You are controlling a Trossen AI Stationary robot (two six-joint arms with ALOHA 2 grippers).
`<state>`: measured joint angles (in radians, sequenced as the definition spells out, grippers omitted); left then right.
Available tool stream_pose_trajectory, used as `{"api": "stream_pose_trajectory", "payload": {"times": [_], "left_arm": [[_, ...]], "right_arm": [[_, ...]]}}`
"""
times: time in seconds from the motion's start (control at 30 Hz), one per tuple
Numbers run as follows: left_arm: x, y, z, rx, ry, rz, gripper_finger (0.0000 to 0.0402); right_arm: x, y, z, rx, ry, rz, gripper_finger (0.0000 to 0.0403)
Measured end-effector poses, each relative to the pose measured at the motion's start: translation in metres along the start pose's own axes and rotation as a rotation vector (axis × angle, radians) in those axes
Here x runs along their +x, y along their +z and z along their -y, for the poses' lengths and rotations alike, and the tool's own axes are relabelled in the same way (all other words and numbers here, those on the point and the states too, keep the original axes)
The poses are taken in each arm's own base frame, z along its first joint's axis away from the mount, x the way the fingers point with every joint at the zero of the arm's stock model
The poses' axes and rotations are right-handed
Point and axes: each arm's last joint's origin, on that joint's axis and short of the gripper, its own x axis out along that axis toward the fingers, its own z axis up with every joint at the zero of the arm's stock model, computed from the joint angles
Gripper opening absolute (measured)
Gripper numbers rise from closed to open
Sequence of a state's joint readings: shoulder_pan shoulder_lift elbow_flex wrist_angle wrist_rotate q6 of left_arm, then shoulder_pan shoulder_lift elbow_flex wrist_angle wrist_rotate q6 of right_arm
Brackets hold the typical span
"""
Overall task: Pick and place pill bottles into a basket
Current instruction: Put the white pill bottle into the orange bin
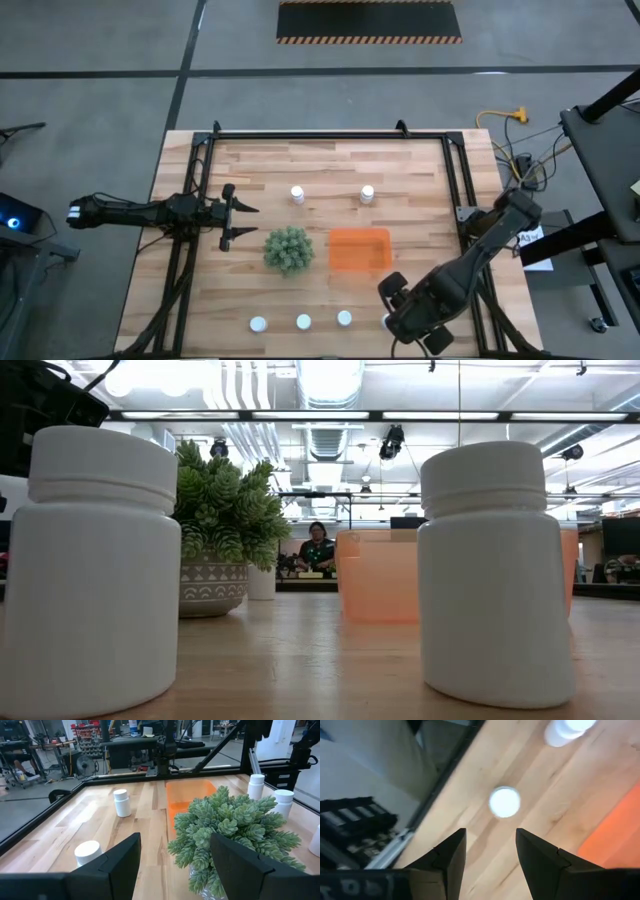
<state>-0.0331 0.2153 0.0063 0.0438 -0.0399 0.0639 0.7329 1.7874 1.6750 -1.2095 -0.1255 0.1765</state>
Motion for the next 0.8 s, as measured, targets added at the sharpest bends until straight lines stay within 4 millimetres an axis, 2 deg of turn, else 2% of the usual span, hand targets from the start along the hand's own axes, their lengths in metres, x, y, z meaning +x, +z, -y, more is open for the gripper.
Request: {"api": "stream_pose_trajectory", "payload": {"times": [0.3, 0.63, 0.8], "left_arm": [[0.000, 0.000, 0.000, 0.000, 0.000, 0.001, 0.0221], [0.000, 0.000, 0.000, 0.000, 0.000, 0.000, 0.0221], [0.000, 0.000, 0.000, 0.000, 0.000, 0.000, 0.0221]], "right_arm": [[0.016, 0.005, 0.002, -0.011, -0.013, 0.060, 0.0162], [0.043, -0.004, 0.007, 0.018, -0.023, 0.005, 0.0162], [0.047, -0.005, 0.008, 0.017, -0.024, 0.003, 0.0162]]}}
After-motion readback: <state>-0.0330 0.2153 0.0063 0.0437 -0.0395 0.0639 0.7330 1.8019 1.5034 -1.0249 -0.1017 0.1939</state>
